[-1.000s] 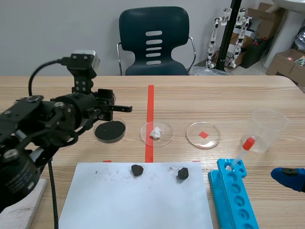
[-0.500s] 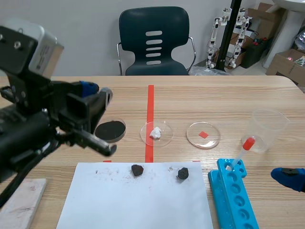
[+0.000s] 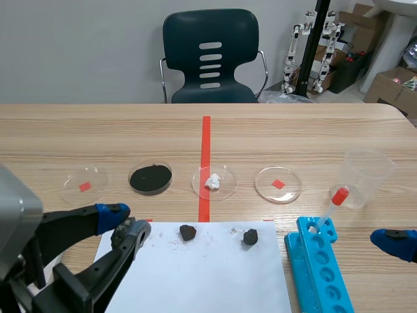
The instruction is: Lower the mineral onto the iron filings and hold still
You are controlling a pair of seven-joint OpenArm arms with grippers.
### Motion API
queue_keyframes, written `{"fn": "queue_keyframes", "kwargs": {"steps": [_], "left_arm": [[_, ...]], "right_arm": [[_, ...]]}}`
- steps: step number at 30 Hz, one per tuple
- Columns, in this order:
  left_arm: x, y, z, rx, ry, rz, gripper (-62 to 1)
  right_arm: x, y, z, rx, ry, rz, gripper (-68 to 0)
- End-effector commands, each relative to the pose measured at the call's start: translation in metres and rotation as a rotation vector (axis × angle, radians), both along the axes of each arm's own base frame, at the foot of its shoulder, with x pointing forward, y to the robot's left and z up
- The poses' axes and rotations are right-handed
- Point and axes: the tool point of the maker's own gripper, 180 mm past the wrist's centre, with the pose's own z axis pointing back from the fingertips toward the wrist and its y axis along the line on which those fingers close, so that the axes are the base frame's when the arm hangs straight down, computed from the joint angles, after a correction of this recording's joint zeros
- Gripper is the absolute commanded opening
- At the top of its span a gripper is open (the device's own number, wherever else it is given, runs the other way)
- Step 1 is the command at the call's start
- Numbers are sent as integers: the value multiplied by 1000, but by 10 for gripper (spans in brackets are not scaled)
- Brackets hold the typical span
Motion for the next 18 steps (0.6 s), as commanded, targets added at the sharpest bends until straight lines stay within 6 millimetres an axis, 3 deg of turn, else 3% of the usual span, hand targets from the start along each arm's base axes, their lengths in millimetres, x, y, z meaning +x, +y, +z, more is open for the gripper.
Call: {"fn": "queue_keyframes", "kwargs": {"steps": [1,18], "left_arm": [[1,-2,8,-28,-21,3,-524],[1,0,1,-4,9,9,-524]], "right_arm": [[3,0,7,22,-21,-6,4],[3,0,7,22,-21,-6,4]]}}
